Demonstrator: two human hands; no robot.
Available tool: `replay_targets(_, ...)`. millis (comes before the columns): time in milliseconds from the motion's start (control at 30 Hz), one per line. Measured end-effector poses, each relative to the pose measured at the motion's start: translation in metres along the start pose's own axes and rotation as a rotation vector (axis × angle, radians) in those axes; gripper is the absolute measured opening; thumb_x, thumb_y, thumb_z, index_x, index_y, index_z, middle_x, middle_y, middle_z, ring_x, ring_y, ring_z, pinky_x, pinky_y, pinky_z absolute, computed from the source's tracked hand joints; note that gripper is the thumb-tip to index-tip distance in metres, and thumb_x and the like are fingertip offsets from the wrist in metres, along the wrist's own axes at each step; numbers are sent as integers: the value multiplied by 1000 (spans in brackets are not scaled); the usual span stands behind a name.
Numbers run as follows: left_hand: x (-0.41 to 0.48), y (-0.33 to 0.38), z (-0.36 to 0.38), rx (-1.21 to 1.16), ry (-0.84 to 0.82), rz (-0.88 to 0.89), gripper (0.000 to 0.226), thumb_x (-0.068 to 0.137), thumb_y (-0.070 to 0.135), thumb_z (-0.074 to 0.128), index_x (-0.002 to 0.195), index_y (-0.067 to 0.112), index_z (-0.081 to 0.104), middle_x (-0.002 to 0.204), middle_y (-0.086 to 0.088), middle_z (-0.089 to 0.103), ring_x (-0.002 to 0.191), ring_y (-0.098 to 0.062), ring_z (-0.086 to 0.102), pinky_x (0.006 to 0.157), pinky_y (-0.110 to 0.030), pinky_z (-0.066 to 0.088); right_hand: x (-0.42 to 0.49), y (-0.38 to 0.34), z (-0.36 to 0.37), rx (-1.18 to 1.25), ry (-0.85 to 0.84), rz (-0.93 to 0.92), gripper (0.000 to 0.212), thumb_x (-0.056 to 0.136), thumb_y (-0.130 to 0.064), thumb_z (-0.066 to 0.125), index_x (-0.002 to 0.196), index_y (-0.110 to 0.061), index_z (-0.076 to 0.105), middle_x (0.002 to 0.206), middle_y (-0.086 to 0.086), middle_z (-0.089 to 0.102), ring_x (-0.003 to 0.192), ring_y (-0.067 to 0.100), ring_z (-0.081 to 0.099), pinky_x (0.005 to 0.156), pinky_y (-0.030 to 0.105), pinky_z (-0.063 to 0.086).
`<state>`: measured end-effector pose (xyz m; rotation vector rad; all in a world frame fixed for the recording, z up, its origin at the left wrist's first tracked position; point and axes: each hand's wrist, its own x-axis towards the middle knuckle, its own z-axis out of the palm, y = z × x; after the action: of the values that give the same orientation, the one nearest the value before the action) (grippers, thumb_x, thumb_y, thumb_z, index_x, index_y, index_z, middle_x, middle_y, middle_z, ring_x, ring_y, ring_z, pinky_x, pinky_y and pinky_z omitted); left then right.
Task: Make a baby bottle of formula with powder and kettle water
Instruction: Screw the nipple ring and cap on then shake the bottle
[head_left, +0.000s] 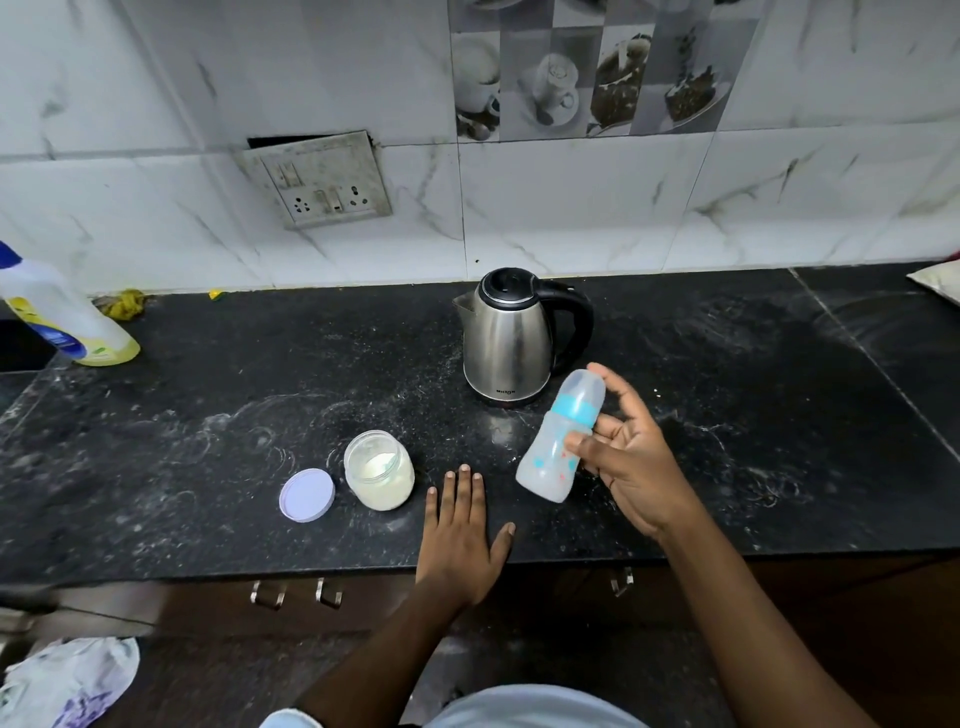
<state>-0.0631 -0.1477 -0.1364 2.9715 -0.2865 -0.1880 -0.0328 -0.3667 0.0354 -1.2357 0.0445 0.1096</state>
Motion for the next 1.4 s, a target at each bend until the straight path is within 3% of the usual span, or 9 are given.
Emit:
replay_targets(200,0,0,-1,-6,-3,4,88,104,68,14,168,9,-1,176,-13,-10,164,-31,-11,128,-51,-9,-5,5,7,43,56,-9,80,80,-1,75,149,-31,47,127,18,72,116,29,70,96,46,60)
replay_targets(467,2,-2,4,-14,34,12,88,104,67,21,166,5,17,176,-17,10,164,-35,7,127,-51,-2,-4,1,2,125,162,-37,76,86,5,71,149,-29,47,131,17,70,118,28,70,98,47,59)
replay_targets(633,1,-1,1,-9,20,11,89,103,68,15,167,7,5,176,-14,-2,164,-33,-5,128,-51,-7,-8,10,9,91,125,-9,75,83,4,74,145,-29,48,131,20,69,117,30,69,95,47,60)
replay_targets(733,1,-1,1,-6,15,8,90,103,69,12,168,8,3,176,-13,-5,164,-32,-8,128,-51,-8,-9,15,9,185,245,-36,71,88,5,70,146,-28,46,134,18,68,123,30,68,99,51,58)
replay_targets(900,2,-3,5,-4,45,12,88,105,69,19,167,5,17,176,-16,11,164,-35,7,127,-52,-1,-9,12,2,69,163,-5,73,87,7,72,145,-31,49,124,13,74,120,32,70,96,51,60)
replay_targets(1000,3,-2,6,5,55,12,88,105,68,22,165,4,23,174,-17,17,163,-36,13,126,-52,2,-5,8,-4,163,282,-51,66,93,5,67,148,-26,46,122,7,74,116,26,71,87,46,63)
replay_targets(1133,2,-2,6,27,58,4,87,105,67,25,165,4,24,174,-18,19,162,-36,16,126,-52,3,-7,3,-1,38,115,10,77,80,-3,76,147,-28,49,121,14,75,112,29,72,86,45,63)
replay_targets(1267,4,-2,7,28,64,3,86,105,66,27,164,3,28,173,-19,23,161,-37,20,126,-53,7,-5,8,3,172,205,-9,69,88,-1,71,147,-25,47,129,16,70,114,28,71,87,49,63)
replay_targets(1400,3,-3,8,25,77,7,87,105,66,28,164,3,29,173,-19,24,161,-37,20,125,-53,8,-6,13,6,78,98,49,76,82,-3,75,148,-29,48,126,18,72,112,29,71,88,49,62)
